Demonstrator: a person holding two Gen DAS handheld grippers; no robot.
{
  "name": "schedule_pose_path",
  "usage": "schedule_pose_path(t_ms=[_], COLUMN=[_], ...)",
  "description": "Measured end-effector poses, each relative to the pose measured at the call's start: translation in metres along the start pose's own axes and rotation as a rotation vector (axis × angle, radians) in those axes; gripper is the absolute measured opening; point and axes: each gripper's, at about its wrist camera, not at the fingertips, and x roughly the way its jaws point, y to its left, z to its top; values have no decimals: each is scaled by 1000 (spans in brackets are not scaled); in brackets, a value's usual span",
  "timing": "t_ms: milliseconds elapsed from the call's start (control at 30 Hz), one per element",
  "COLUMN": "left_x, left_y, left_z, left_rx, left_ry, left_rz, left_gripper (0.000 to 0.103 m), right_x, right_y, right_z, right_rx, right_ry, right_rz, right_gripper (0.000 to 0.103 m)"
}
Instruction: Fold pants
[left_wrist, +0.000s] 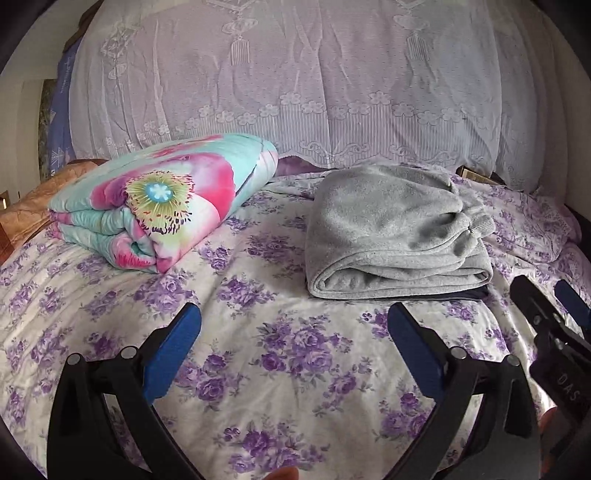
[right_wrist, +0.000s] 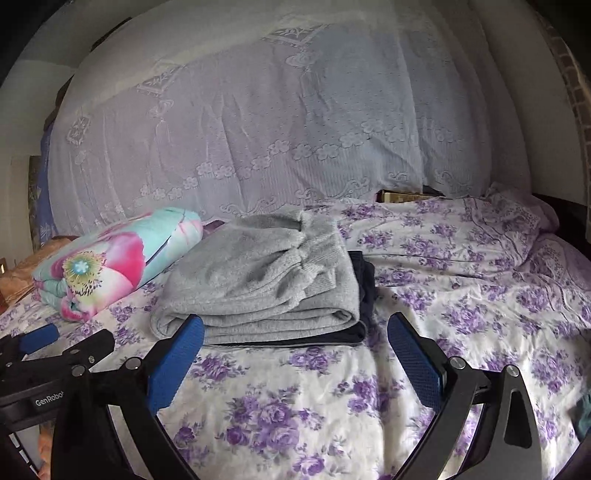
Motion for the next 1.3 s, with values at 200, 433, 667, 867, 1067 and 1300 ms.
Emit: schedule_pose_path(t_ms=[200,433,667,867,1067,1300], left_x=[4,15,18,15,14,10], left_y=[-14,-13,-13,-12,-12,-15], left_z=[3,4,0,-1,0,0], left_rx=[58,39,48,49,53,66], left_ry=[-23,-2,9,-3,-6,-26], left_rz=[26,8,8,2,4,5], left_gripper=[98,98,98,98,98,98], right_x=[4,25,20,19,21,20], right_y=[-1,-9,4,6,3,3], right_z=[1,5,4,4,4,4], right_rx=[15,89,31,22,41,37], right_ry=[12,45,22,23,32,29], right_rz=[24,61,70,74,82,82], right_gripper=[100,100,100,100,100,100])
